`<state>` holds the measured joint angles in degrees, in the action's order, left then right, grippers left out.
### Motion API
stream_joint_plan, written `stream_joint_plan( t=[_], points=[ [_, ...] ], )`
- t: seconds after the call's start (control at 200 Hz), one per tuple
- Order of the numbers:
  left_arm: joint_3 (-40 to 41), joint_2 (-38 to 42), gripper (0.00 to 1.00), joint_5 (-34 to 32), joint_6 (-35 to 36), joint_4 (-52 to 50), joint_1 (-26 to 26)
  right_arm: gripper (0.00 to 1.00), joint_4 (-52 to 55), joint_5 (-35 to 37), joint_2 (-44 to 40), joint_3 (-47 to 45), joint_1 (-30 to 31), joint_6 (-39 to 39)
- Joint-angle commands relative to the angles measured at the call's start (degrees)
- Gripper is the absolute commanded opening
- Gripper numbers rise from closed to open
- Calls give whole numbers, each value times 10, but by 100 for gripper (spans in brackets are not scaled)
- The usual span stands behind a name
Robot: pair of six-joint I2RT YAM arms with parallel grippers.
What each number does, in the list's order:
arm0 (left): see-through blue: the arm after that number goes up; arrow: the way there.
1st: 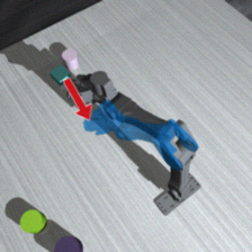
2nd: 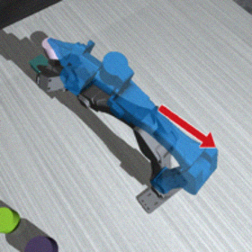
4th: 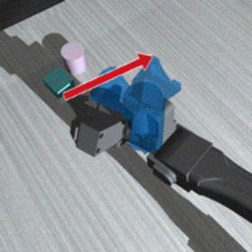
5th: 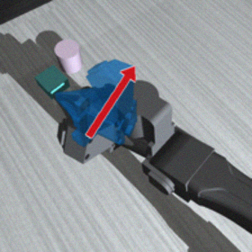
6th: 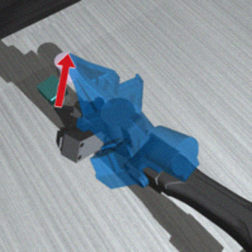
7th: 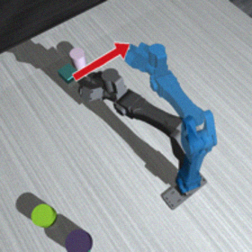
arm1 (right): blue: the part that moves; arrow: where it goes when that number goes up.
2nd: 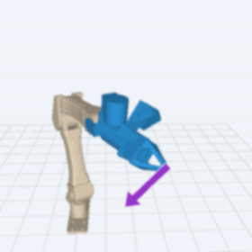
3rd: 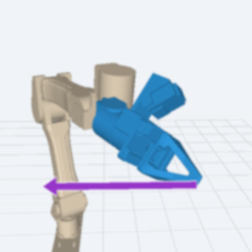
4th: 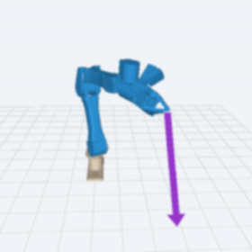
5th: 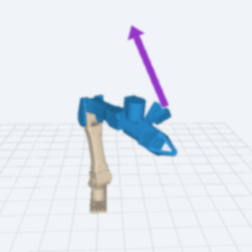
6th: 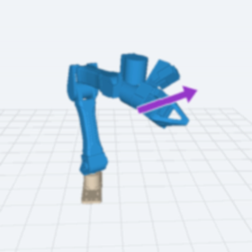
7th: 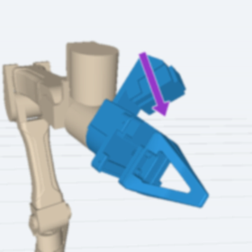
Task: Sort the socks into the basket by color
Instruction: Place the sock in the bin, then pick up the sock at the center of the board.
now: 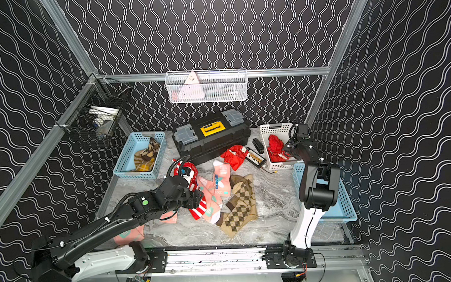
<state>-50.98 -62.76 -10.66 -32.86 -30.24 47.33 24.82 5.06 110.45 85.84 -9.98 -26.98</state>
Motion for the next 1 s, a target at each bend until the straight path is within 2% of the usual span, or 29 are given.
stream_joint_plan(
  t=[0.0, 0.135, 0.29, 0.676, 0.991],
  points=[
    [2, -2, 72, -6, -1, 13, 3, 67, 3, 6, -20, 1, 1, -8],
    [2, -7, 73, -7, -1, 18, 7, 86, -4, 1, -51, -19, 2, -12],
    [1, -18, 73, -4, 0, 28, 16, 100, -12, -10, -94, -54, 14, -21],
    [1, -73, 73, 11, 6, 90, 56, 100, 12, -7, -226, -157, 101, -45],
    [-18, -170, 73, 51, 14, 165, 95, 100, 30, 4, -348, -264, 179, -70]
  ],
)
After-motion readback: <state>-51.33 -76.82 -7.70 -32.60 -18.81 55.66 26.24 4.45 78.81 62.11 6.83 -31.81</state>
